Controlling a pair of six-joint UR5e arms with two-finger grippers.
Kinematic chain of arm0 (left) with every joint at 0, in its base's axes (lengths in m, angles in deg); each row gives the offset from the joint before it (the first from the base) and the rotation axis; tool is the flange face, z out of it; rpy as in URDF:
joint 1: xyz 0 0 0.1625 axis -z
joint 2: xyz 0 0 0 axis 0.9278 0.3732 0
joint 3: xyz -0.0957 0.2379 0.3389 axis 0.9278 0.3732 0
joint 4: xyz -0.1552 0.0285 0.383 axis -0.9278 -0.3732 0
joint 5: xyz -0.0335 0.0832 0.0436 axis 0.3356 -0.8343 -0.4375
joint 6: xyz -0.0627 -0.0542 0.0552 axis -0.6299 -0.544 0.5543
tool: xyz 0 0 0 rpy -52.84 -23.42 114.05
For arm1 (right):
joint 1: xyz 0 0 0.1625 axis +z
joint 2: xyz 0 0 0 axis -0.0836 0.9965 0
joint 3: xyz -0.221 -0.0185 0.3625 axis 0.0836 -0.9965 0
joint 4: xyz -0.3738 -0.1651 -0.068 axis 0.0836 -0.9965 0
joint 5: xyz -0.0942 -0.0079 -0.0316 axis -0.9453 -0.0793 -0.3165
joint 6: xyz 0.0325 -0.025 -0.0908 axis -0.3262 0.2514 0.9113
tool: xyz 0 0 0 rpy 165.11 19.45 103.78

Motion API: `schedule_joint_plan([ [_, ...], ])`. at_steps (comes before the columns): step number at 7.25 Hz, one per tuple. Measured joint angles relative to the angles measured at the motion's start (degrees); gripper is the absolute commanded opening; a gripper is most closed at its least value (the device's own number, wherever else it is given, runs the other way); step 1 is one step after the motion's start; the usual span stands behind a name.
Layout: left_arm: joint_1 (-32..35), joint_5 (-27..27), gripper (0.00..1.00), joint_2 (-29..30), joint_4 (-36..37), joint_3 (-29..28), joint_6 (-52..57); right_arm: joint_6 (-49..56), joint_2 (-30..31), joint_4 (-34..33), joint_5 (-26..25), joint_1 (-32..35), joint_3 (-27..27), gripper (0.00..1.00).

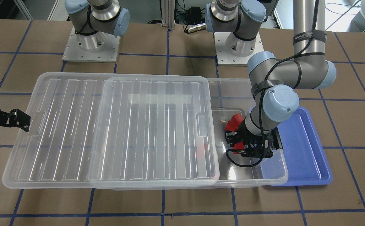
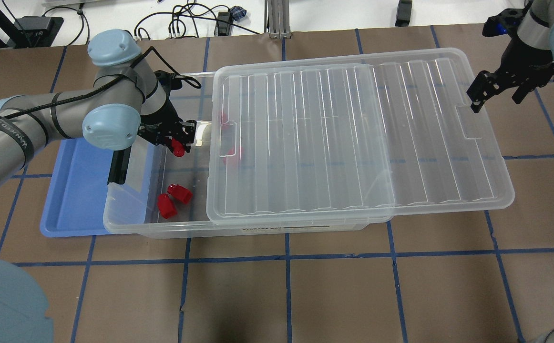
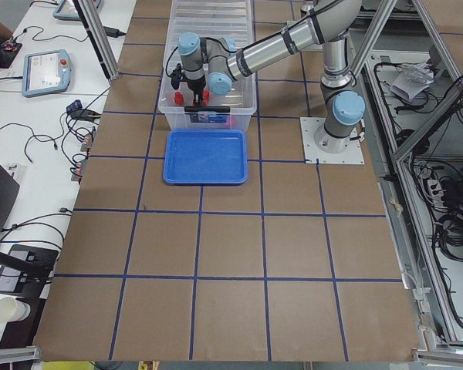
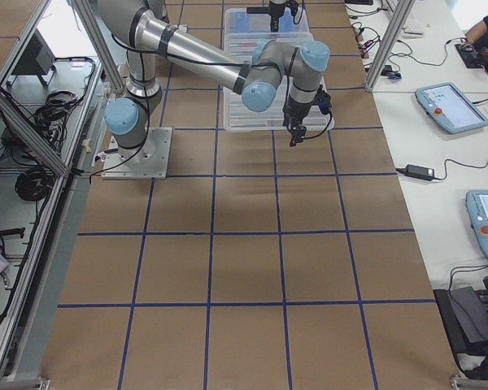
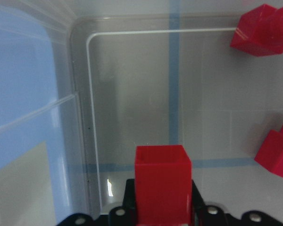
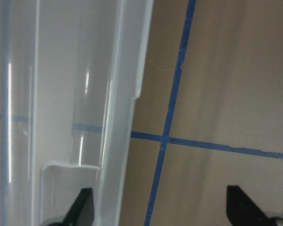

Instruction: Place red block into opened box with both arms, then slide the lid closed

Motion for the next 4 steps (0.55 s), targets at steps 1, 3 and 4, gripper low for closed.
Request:
schedule_joint_plan([
  [1, 0.3, 0.2, 0.16, 0.4, 1.2, 0.5, 0.2, -1.1, 1.2, 0.3, 0.1, 0.1, -0.2, 1.00],
  [3, 0.5, 0.0, 0.59, 1.0, 2.1, 2.1, 0.3, -4.4, 4.2, 2.4, 0.2, 0.3, -1.1, 1.00],
  [4, 0.5, 0.0, 0.84, 1.3, 3.2, 3.1, -0.1, -5.2, 5.5, 4.1, 0.2, 0.3, -2.2, 1.00],
])
